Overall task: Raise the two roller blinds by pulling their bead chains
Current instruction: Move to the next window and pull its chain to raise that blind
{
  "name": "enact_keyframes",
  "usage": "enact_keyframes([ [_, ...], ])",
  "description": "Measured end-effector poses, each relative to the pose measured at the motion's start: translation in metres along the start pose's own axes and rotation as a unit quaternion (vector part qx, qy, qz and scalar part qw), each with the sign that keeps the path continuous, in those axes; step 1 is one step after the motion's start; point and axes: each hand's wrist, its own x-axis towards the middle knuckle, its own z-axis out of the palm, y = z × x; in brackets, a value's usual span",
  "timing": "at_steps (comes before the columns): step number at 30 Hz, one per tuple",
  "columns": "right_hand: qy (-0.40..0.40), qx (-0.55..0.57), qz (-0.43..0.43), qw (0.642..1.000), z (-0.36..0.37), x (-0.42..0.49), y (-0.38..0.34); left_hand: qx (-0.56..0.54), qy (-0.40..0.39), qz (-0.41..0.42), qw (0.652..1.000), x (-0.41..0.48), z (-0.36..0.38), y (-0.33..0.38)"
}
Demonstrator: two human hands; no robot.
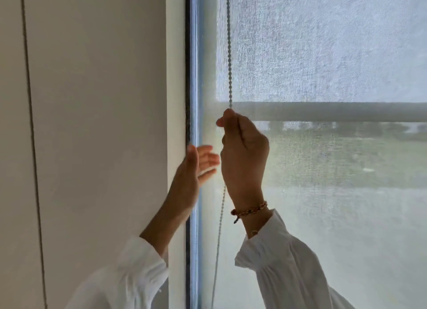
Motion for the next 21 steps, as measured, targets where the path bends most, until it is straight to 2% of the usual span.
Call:
enact_keyframes([
  [4, -0.001, -0.007, 0.005, 1.0, -0.012, -0.033, 0.02, -0.099, -0.025, 0.019, 0.995, 0.033, 0.011, 0.056],
  [9, 0.013, -0.029, -0.052, 0.998, -0.026, -0.056, 0.035, -0.11, -0.052, -0.014, 0.992, 0.04, 0.033, 0.092],
  [11, 0.01, -0.052, -0.078, 0.996, -0.024, -0.063, 0.038, -0.11, -0.035, -0.032, 0.993, 0.038, 0.046, 0.088],
  [15, -0.009, -0.075, -0.103, 0.992, -0.032, -0.068, 0.049, -0.139, 0.046, -0.03, 0.989, 0.027, 0.062, 0.074],
  [18, -0.059, -0.048, -0.051, 0.996, -0.045, -0.069, 0.059, -0.2, 0.057, -0.024, 0.978, 0.017, 0.058, 0.06],
  [21, -0.09, 0.022, 0.104, 0.99, -0.049, -0.061, 0.065, -0.239, 0.05, -0.028, 0.969, 0.006, 0.048, 0.045],
])
